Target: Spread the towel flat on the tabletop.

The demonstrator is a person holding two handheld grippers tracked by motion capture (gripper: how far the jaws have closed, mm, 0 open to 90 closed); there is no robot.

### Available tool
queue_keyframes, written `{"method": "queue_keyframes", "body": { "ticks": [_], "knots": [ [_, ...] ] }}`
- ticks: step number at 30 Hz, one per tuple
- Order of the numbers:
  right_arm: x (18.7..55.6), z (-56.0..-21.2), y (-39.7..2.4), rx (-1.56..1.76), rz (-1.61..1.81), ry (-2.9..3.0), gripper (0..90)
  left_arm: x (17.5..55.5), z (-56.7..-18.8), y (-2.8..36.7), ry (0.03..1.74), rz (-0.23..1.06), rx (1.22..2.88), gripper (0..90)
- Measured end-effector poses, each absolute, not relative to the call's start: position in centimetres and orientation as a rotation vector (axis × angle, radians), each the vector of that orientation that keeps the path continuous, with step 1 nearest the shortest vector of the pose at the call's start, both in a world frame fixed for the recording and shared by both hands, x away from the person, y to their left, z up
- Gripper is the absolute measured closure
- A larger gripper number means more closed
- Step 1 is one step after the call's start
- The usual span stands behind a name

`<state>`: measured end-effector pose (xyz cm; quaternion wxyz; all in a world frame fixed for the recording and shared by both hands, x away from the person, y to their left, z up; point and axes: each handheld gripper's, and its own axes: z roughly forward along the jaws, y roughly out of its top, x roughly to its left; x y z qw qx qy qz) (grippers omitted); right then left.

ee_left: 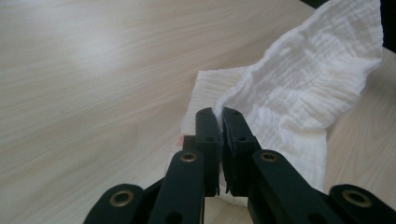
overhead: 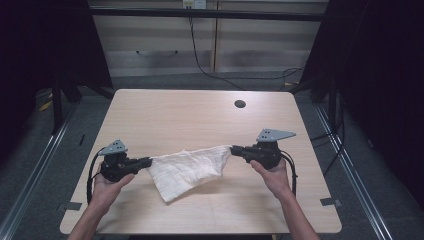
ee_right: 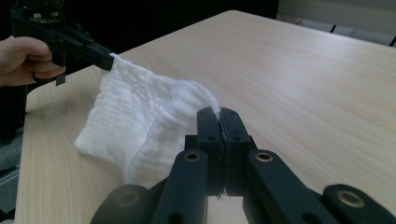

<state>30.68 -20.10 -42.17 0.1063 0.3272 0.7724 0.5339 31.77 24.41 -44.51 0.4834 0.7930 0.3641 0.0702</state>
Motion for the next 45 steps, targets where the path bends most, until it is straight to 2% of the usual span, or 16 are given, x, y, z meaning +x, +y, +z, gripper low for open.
{"method": "queue_keyframes", "body": {
  "ticks": [27,39,45],
  "knots": [
    [28.5,-35.6,-23.4,0.925,1.540,2.099,89.1,32.4,-36.1,22.7,0.715,0.270,1.768,86.9],
    [26.9,-30.5,-23.6,0.859,1.533,2.022,89.1,31.8,-30.8,22.7,0.619,0.333,1.705,86.9],
    [26.0,-29.0,-23.7,0.832,1.541,2.006,89.1,31.0,-29.5,22.7,0.587,0.350,1.696,86.9]
  ]
}}
